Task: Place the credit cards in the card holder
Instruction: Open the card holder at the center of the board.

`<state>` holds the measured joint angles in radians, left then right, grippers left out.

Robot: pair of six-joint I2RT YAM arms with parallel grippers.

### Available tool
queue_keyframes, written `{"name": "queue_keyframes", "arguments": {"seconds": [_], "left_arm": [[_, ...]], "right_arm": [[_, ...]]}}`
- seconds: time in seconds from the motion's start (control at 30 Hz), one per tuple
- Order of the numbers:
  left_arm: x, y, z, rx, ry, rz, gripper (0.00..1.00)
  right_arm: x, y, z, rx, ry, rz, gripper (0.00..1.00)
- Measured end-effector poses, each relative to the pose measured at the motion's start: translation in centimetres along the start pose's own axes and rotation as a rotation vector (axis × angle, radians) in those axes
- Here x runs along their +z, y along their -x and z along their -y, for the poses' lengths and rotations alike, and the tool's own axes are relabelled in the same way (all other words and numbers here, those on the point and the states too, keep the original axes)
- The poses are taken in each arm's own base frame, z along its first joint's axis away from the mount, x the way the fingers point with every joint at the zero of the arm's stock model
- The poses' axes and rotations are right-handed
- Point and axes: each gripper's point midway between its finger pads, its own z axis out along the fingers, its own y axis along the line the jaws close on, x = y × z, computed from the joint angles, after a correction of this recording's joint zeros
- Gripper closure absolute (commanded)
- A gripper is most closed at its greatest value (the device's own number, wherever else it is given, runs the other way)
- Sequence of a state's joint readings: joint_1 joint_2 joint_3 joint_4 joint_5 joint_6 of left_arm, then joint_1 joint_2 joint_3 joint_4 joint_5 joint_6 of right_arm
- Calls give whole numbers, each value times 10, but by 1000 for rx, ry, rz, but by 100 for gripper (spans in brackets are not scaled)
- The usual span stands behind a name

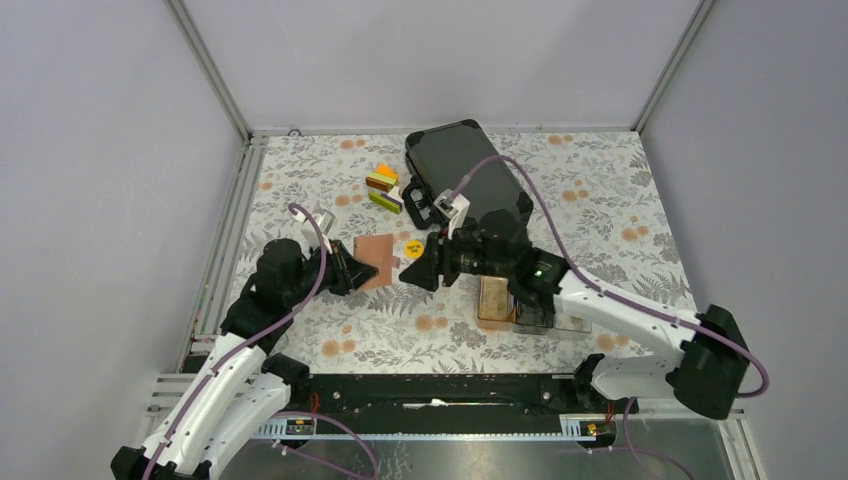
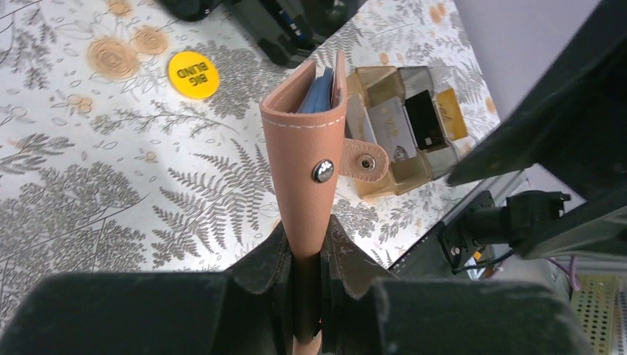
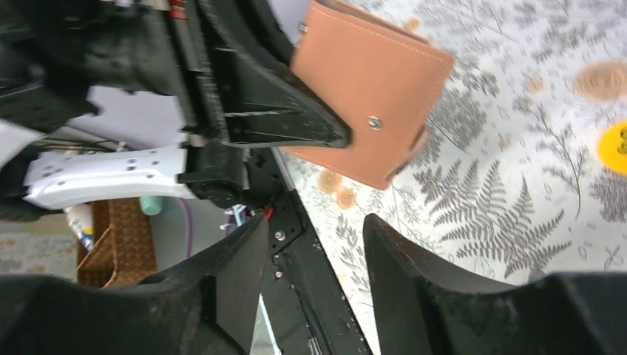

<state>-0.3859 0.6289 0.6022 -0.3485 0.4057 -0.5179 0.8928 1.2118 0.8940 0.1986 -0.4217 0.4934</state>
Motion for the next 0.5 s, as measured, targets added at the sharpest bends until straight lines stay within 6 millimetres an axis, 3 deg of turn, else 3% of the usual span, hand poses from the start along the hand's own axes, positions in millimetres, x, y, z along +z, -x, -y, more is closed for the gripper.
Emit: {"name": "queue_keyframes", "arguments": {"seconds": [0.17, 0.5], "left_arm": [[1, -3, -9, -16, 44, 0, 100], [1, -4, -8, -22, 42, -2, 100]], "right_arm": [[25, -25, 28, 78, -145, -57, 36], [51, -35, 52, 135, -224, -76, 45]]}}
